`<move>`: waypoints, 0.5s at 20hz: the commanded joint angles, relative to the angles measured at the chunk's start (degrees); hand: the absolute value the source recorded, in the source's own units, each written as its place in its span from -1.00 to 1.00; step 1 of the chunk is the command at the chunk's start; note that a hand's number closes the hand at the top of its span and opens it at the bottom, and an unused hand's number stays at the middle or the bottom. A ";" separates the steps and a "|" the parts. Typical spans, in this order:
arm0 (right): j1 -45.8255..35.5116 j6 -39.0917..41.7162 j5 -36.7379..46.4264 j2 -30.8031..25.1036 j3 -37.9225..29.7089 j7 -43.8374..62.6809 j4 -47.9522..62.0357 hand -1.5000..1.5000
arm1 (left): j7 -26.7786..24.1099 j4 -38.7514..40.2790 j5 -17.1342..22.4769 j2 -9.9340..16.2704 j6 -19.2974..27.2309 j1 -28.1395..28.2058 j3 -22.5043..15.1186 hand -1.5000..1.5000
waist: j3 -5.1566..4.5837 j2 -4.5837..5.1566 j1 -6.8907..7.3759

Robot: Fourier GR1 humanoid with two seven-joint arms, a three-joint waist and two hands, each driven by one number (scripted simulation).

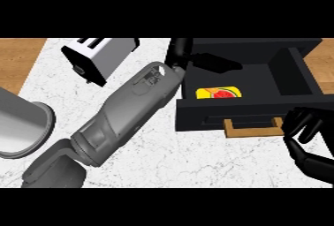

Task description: Pick up the cup, place it into the drawer and close the drawer

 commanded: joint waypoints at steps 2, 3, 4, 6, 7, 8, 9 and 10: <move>4.40 1.65 3.23 -3.24 0.93 4.21 -7.40 1.00 | 1.57 -5.53 0.01 2.58 -0.30 2.73 2.14 -1.00 | -0.07 -0.70 2.00; 1.58 2.74 2.96 -4.43 0.16 3.36 -4.14 1.00 | 2.24 -4.90 0.34 3.57 -1.10 2.63 3.53 -1.00 | -0.04 -0.41 2.12; 3.49 2.42 8.49 -3.63 2.63 1.13 -4.74 1.00 | 2.18 -4.87 0.76 4.38 -2.31 2.54 4.39 -1.00 | -0.03 -0.33 2.01; 2.44 -0.06 13.33 -2.60 3.93 1.08 -4.28 1.00 | 6.19 -10.65 0.33 6.34 0.15 2.41 4.29 -1.00 | -0.03 -0.66 3.05; 7.98 1.47 12.44 -3.64 1.96 -0.19 -7.37 1.00 | 4.33 -11.88 -0.12 8.22 -0.97 6.53 4.26 -1.00 | -0.02 -0.71 2.45; 4.82 -1.58 18.14 -1.24 6.43 1.29 -6.37 1.00 | 6.42 -12.78 -0.63 7.73 0.10 5.54 4.10 -1.00 | -0.03 -0.58 2.84; -0.13 -2.07 16.23 -2.80 4.45 5.46 -3.93 1.00 | 5.61 -15.68 -0.47 9.63 -0.44 9.81 3.72 -1.00 | -0.07 -0.68 3.95; 2.96 -0.56 18.25 -3.75 3.77 0.47 -1.87 1.00 | 6.58 -18.85 -0.47 10.73 -1.32 11.12 3.84 -1.00 | -0.02 -0.66 3.53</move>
